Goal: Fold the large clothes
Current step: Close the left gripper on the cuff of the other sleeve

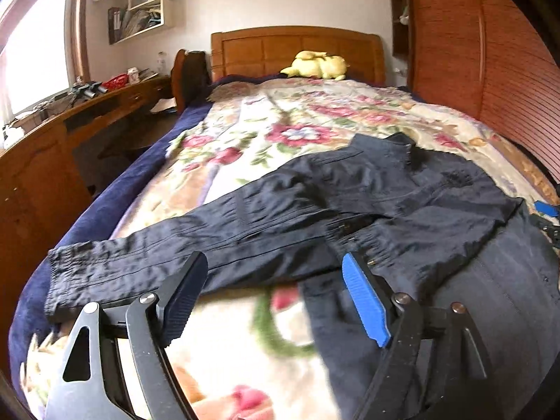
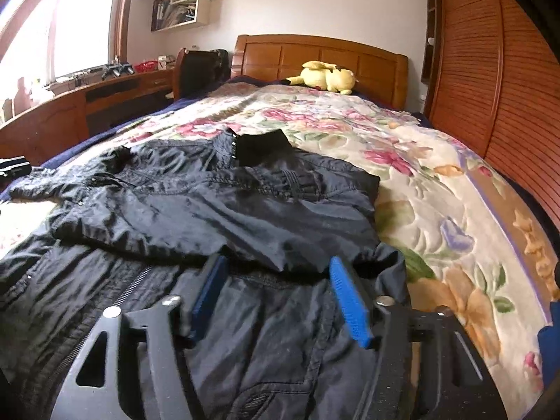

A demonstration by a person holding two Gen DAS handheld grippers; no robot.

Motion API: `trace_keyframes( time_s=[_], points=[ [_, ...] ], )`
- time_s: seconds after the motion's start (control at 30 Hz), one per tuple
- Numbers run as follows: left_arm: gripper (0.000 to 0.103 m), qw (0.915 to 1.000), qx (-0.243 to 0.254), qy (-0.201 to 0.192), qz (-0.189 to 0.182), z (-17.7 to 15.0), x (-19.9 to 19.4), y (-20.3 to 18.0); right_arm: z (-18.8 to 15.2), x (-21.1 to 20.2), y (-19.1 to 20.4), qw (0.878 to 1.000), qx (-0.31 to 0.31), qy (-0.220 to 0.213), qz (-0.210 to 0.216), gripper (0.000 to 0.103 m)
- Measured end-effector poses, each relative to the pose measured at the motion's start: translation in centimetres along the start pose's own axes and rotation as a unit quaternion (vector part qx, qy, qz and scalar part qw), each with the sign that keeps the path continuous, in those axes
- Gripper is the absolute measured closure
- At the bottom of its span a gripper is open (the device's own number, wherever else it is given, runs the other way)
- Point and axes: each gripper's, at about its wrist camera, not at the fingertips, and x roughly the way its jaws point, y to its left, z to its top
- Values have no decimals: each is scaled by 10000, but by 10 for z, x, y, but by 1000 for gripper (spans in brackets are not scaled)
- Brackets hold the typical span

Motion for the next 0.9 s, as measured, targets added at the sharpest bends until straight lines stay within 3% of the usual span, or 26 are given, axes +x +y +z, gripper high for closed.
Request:
trace_keyframes(
  time_s=[0.1, 0.57, 0.9],
  points=[
    [23, 9996, -51, 64, 280, -7, 5, 19, 0, -3, 7, 9999, -37, -50, 102, 21],
    [23, 9931, -409, 508, 977, -34, 19, 138, 5, -18, 81, 9947, -548, -74, 869, 20],
    [23, 9816, -657, 826, 1591, -55, 28, 231, 17, 2, 141, 9913, -864, 105, 984, 20]
  ],
)
